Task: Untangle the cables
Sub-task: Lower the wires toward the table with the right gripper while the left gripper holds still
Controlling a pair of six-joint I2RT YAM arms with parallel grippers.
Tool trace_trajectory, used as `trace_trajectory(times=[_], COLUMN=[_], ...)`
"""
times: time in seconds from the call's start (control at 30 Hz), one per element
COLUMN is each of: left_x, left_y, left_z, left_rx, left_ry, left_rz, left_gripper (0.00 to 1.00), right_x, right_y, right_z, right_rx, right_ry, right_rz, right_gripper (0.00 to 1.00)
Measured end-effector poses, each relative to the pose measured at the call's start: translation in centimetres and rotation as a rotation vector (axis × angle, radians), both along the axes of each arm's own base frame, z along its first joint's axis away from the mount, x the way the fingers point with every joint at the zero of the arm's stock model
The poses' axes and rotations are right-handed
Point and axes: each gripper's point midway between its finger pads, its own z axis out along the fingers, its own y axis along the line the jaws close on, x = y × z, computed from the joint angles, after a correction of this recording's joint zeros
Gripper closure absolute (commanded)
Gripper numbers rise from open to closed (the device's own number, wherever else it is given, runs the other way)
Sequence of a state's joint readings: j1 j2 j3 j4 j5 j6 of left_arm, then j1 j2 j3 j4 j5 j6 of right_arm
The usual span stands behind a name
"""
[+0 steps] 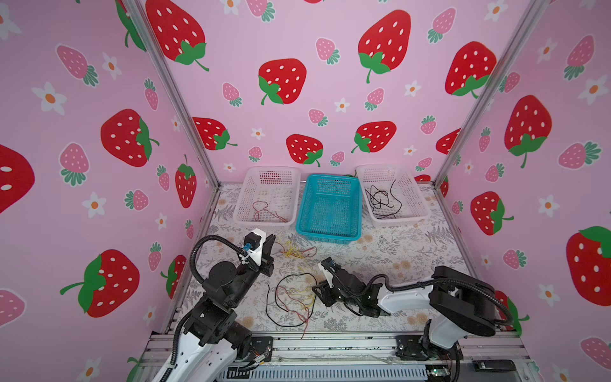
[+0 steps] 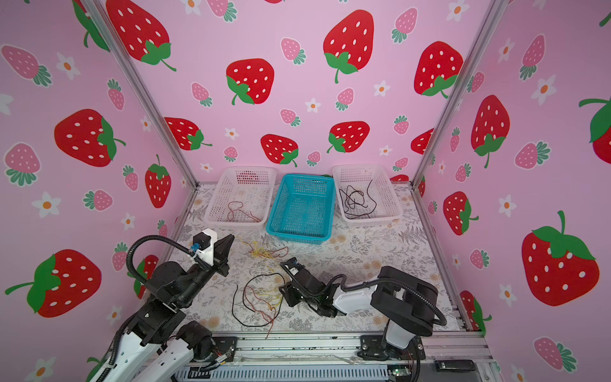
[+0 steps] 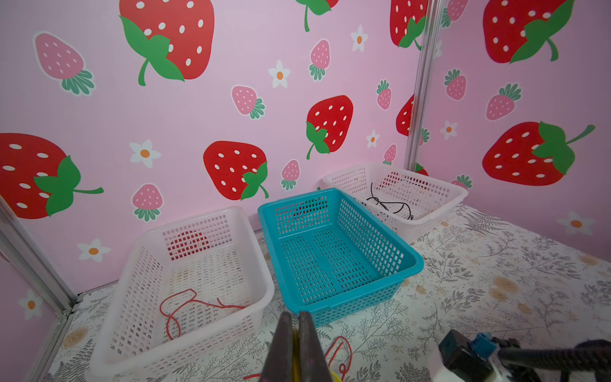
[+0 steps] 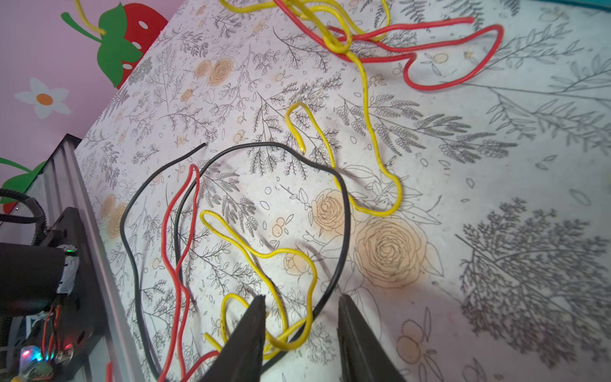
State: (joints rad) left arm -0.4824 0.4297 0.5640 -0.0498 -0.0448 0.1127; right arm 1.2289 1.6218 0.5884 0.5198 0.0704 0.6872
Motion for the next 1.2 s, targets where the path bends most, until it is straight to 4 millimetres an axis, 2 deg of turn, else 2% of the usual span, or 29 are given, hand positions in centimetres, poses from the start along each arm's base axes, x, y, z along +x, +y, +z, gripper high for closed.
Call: trace_trajectory(times=[0.13,0.27,0.43,0.57,0.73,0.83,0.93,1.07,1.2], left_x=[0.0,-0.1,-0.2,-0.2,-0.3,-0.3,-0.3,-0.3,-0.2], left_y=[0.0,0.1,0.1,0.1,0.1,0.2,0.1,0.1,0.0], left_z=[-0.5,-0.7,-0.7,-1.0,-1.0,-1.1,-1.4,-1.5,-1.7], left_rx=[0.002,-0.001,-0.004,-0.002,-0.004,-0.005,-0.001,-0.001,0.001], left_ry=[0.002,-0.003,-0.008,-0.005,-0.01,-0.011,-0.004,-0.003,0.004], left_rz=[0.001,0.0,0.0,0.0,0.0,0.0,0.0,-0.001,-0.006], left_gripper=[1.0,1.0,1.0,1.0,1.0,1.0,1.0,1.0,1.0], right_x=[1.4,2.4,2.3,1.9,1.7,1.6,1.9,2.5,2.9], right_y=[-0.4,0.2,1.3,2.0,1.9,1.1,0.0,-1.8,-4.5], right_z=[0.1,-0.5,-1.5,-1.7,-0.9,0.7,3.5,8.8,14.1], right_rx=[-0.004,-0.014,-0.026,-0.02,-0.002,0.019,0.047,0.108,0.164], right_ry=[-0.004,0.001,0.019,0.033,0.026,0.0,-0.054,-0.162,-0.277], right_rz=[-0.028,-0.027,0.011,0.04,0.052,0.048,0.026,-0.02,-0.074], right_gripper=[0.6,0.6,0.65,0.81,1.0,1.0,1.0,1.0,1.0])
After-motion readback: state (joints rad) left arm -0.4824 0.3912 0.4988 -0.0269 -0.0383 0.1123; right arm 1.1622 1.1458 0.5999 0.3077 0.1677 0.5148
